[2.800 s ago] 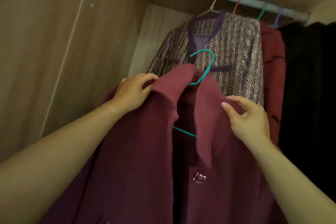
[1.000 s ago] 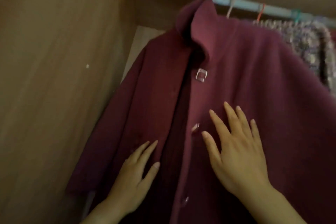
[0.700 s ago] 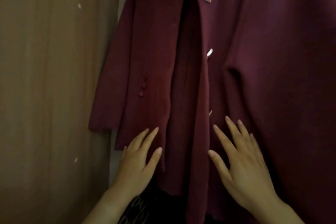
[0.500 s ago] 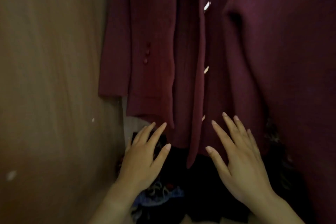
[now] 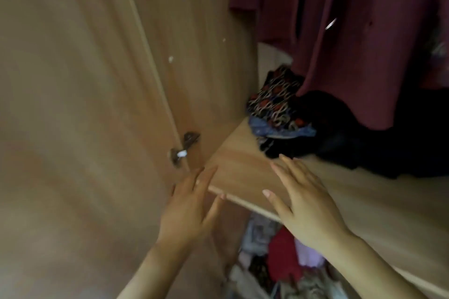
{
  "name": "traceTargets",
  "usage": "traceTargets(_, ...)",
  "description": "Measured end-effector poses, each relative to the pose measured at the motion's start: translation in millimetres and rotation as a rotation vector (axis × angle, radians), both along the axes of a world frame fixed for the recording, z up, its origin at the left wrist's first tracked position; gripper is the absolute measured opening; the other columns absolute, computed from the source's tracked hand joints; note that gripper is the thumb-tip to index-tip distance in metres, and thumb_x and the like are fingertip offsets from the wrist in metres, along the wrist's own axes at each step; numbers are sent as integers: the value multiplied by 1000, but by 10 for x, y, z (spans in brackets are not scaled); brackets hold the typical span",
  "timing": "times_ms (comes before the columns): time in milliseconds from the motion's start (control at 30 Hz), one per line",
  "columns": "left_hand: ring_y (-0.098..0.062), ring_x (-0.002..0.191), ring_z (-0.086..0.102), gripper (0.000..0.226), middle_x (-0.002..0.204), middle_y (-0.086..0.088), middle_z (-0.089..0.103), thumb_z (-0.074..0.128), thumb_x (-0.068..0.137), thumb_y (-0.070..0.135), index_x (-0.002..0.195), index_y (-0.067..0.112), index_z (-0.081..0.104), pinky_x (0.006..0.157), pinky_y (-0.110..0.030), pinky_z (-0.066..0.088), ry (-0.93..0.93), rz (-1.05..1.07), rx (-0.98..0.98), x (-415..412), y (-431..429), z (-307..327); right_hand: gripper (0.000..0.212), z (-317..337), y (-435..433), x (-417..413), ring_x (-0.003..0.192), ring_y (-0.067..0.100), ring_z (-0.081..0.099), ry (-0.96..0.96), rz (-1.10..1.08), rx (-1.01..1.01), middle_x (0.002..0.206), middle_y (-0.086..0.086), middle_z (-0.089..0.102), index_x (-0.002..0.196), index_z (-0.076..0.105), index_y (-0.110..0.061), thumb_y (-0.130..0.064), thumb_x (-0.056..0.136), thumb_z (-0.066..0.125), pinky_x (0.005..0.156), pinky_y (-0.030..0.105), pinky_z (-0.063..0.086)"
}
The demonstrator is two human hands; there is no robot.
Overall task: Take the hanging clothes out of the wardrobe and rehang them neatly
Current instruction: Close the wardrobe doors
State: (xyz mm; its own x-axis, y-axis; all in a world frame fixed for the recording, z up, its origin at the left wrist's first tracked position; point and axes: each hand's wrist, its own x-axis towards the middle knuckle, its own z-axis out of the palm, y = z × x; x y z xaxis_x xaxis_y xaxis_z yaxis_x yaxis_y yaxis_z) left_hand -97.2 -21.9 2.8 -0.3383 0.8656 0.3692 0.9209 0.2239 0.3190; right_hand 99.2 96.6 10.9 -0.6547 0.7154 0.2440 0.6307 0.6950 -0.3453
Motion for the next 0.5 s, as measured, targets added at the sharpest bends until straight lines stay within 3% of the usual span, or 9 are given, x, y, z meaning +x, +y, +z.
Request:
traceTargets(133,-19,121,48,54,133,2,52,33,88,57,135,31,43,92,-37,45,74,239,-75,-86,-969,-59,90,-166,-489,-397,144,14,7,-1,218,-84,157,-7,11,148,19,-30,-75,73,-2,116,36,16)
traceTargets(267,-24,102,61,47,124,1,58,41,85,49,128,29,47,77,-34,49,113,404,-93,-159,-1698,40,79,-160,-946,-819,142,16,21,98,408,-109,154,-5,25,143,34,-26,-71,82,15,113,40,26)
traceTargets(367,-21,100,60,45,124,4,56,44,85,46,126,28,49,79,-32,49,114,452,-67,-239,-2112,20,72,-112,-1250,-1113,141,14,23,162,519,-128,153,-7,26,143,36,-27,-68,84,29,113,37,27)
traceTargets(500,-14,105,54,40,120,5,57,46,87,44,121,26,56,82,-26,45,133,533,45,-383,-2633,-32,63,-25,-1670,-1485,143,7,8,200,651,-114,149,-21,6,146,24,-32,-57,91,40,112,19,10)
